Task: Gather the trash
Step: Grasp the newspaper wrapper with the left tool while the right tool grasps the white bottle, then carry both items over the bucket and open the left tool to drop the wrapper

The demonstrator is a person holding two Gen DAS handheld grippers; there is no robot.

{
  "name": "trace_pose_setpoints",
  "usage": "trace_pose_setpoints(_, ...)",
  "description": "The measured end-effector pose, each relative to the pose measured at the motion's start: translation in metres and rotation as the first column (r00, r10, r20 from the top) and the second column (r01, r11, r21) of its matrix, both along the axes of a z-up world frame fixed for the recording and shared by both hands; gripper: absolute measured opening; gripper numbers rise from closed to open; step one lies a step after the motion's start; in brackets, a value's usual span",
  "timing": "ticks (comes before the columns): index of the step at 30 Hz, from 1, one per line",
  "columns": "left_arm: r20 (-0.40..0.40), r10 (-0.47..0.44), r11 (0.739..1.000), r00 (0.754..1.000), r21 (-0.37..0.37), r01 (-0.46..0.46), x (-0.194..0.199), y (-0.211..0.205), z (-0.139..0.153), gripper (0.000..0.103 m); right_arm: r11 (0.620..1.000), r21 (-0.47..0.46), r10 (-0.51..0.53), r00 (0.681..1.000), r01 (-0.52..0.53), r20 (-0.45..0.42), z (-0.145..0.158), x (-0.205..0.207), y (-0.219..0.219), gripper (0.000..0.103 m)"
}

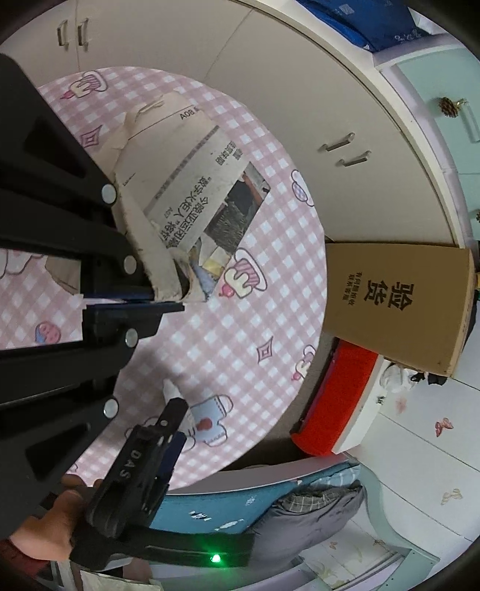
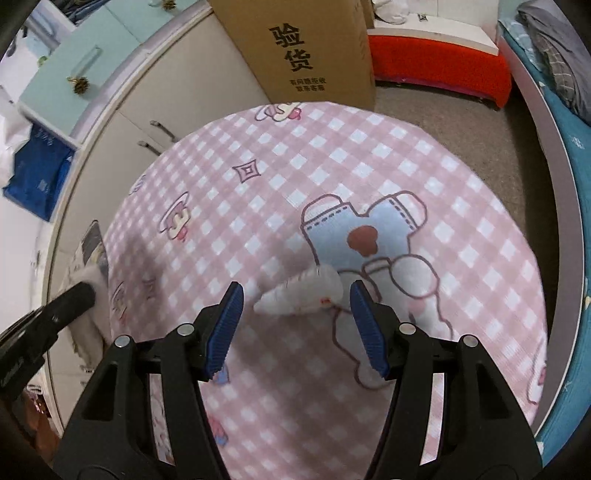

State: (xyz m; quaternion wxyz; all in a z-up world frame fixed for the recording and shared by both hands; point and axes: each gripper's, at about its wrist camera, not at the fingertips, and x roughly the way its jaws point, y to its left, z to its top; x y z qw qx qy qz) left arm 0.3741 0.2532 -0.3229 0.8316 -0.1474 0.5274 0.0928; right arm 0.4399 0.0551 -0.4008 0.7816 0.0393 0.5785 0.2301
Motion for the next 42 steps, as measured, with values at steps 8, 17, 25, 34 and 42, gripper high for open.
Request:
trace_pose_setpoints(8,-0.016,-0.042,0.999,0.999,-0.012,0.041,0.011,0.002,-0.011,0.001,0.999,-0.034,0.002,1.000,-0.002,0.022,-0.009,0.000,0.007,0.041)
trace_pose_setpoints(17,0.021,-0.114,0.993,0.993,0.001,0.114,0.019,-0.048,0.015,0.001,0.999,0.031,-0.032,0.996,0.030,0.078,0.033,-0.010,-0.036,0.040)
trace_pose_setpoints(25,0.081,-0.210,0.978,0.974,0.025,0.209,0.029,-0.146,0.054,0.001,0.988,0.091,-0.133,0.982,0.121,0.134,0.086,-0.020,-0.140,0.040)
trace_pose_setpoints(34,0.128,-0.376,0.926,0.918,0.028,0.375,0.034,-0.305,0.079,0.001,0.960,0.103,-0.275,0.945,0.260,0.179,0.117,-0.040,-0.289,0.040)
trace_pose_setpoints(42,0.097,-0.515,0.854,0.852,-0.020,0.519,0.034,-0.417,0.068,0.002,0.913,0.102,-0.407,0.896,0.395,0.175,0.116,-0.065,-0.398,0.040)
